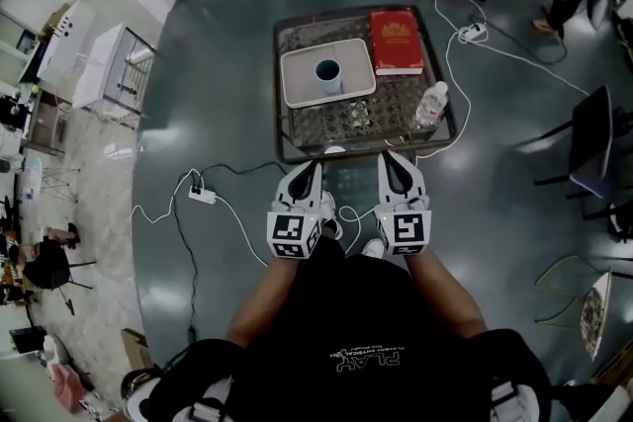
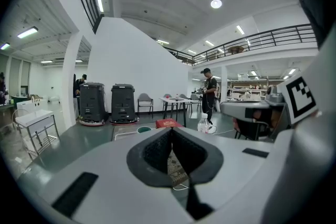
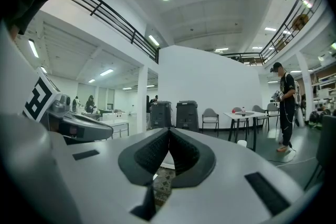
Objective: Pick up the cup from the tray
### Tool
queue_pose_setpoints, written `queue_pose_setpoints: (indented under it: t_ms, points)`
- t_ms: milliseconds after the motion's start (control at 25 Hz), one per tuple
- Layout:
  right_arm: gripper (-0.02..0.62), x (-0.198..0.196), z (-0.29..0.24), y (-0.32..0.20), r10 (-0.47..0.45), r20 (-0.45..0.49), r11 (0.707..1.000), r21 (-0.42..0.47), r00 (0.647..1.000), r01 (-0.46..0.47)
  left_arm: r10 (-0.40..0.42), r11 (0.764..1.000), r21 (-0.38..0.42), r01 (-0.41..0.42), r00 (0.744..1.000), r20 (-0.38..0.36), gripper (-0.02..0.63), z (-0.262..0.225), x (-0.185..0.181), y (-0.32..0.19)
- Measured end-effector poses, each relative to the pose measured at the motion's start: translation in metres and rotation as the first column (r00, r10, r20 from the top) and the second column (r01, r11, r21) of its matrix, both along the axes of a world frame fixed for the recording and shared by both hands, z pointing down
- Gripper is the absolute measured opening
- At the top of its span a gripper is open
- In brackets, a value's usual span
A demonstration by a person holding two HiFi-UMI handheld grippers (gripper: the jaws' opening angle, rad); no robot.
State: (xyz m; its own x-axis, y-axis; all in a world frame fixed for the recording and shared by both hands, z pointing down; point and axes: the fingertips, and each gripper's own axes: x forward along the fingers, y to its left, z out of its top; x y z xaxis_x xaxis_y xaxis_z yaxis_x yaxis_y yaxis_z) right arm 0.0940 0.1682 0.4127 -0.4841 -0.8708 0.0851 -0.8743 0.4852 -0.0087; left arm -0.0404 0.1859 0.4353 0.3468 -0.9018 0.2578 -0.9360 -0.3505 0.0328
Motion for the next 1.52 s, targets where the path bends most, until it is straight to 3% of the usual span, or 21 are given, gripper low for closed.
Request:
queue_pose_setpoints:
  t_ms: [280, 600, 1120, 1520]
  points:
    - [0.009, -0.015, 0.003, -0.044, 0.023, -0.013, 1.0, -0.017, 1.0, -0.024, 0.038, 0.999, -0.004, -0.038, 0.999, -0.016, 0.008, 0.004, -0.009, -0.05]
    - [0.009, -0.047, 0.013, -0.083, 0.013, -0.013, 0.998, -0.061, 1.0, -0.014, 0.137, 0.99, -0.032, -0.14, 0.988, -0.069, 0.008, 0.014, -0.014, -0.108]
    - [0.009, -0.062, 0.026, -0.148, 0.103, -0.071, 0.99, -0.088, 0.992, -0.109, 0.234, 0.969, -0.062, -0.24, 0.968, -0.095, 0.008, 0.033, -0.026, -0.17]
    - [0.009, -0.066, 0.037, -0.189, 0.029, -0.076, 0.993, -0.11, 0.997, -0.037, 0.232, 0.971, -0.044, -0.237, 0.968, -0.099, 0.009, 0.045, -0.019, -0.196]
